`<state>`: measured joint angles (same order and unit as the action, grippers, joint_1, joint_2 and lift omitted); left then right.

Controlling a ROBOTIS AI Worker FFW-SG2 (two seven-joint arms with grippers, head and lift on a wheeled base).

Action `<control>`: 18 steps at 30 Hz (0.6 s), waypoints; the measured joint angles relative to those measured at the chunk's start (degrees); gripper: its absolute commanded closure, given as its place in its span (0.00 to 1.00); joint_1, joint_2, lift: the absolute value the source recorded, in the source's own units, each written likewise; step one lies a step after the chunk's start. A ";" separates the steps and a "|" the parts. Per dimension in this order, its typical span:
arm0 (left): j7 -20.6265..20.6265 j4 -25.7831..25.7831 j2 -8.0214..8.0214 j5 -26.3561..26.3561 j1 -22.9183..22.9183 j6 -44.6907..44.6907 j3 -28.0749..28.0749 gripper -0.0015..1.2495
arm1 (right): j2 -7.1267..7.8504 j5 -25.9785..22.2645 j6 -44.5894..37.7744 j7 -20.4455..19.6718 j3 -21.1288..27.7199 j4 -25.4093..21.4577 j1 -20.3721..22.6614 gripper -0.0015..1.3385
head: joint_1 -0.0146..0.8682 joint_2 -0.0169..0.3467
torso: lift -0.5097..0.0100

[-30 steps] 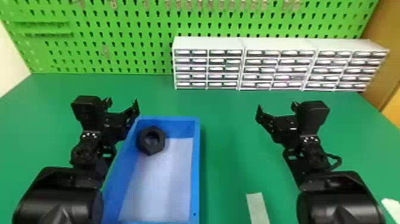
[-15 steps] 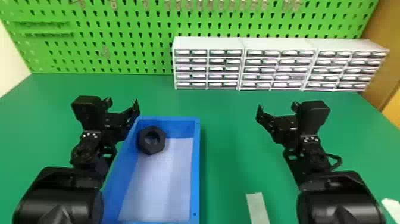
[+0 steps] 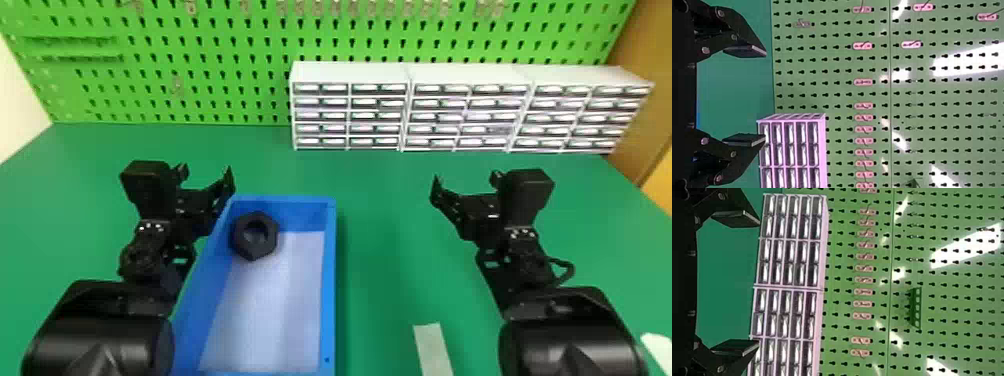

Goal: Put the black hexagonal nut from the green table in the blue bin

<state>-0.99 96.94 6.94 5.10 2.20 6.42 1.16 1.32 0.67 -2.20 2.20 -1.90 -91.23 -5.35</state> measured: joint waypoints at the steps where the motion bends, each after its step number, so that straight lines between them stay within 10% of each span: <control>1: 0.01 0.00 0.00 0.00 0.00 0.00 0.00 0.39 | 0.00 0.00 0.00 0.00 -0.01 0.00 -0.01 0.16 | 0.79 0.19 | 0.80; 18: 0.00 0.00 0.00 0.00 0.08 0.00 -0.02 0.39 | 0.09 -0.03 -0.13 0.00 -0.26 0.00 -0.09 0.16 | 0.79 0.19 | 0.80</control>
<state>-0.99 96.94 6.94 5.10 2.29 6.42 1.14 1.41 0.64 -2.32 2.20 -2.16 -91.23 -5.44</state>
